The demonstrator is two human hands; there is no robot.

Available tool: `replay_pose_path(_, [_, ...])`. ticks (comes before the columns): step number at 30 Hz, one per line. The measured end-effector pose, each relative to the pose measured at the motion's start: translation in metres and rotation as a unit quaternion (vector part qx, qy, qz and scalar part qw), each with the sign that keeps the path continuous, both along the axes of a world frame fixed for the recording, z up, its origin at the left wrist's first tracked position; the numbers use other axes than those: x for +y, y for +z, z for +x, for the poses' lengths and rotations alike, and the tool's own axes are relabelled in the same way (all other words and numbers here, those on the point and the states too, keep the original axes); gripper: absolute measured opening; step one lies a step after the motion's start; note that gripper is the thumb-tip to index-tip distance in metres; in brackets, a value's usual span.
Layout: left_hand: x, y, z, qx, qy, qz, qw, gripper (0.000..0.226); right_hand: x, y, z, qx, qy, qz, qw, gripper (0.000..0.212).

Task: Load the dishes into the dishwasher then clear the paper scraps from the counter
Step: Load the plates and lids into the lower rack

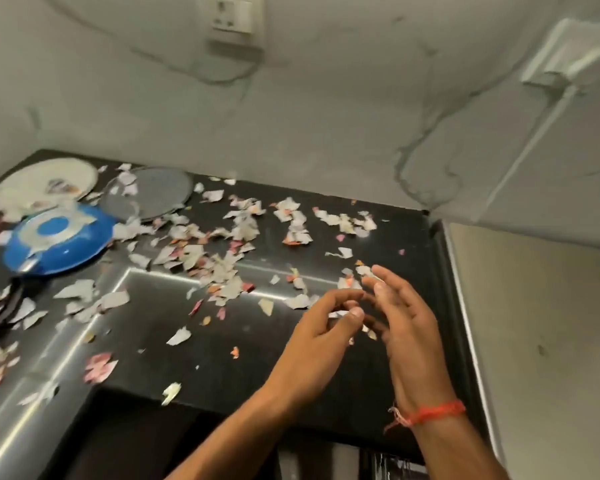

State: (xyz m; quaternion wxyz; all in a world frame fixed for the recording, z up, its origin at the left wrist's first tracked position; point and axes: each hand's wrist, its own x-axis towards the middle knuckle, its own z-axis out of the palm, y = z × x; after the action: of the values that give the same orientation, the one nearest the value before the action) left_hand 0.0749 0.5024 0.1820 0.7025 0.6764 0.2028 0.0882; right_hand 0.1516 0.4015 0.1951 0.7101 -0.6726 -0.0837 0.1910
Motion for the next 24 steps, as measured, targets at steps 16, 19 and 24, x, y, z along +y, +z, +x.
replay_pose_path(16, [0.048, 0.014, -0.042, 0.036, 0.289, -0.004, 0.957, 0.022, 0.106, 0.012, 0.011, 0.037, 0.283, 0.033, 0.958, 0.025])
replay_pose_path(19, [0.041, 0.014, -0.044, 0.037, 0.326, -0.001, 0.945, 0.023, 0.106, 0.008, 0.013, 0.046, 0.315, 0.034, 0.947, 0.026])
replay_pose_path(24, [0.030, 0.010, -0.055, 0.055, 0.362, 0.002, 0.931, 0.024, 0.110, 0.002, 0.006, 0.075, 0.344, 0.028, 0.936, 0.028])
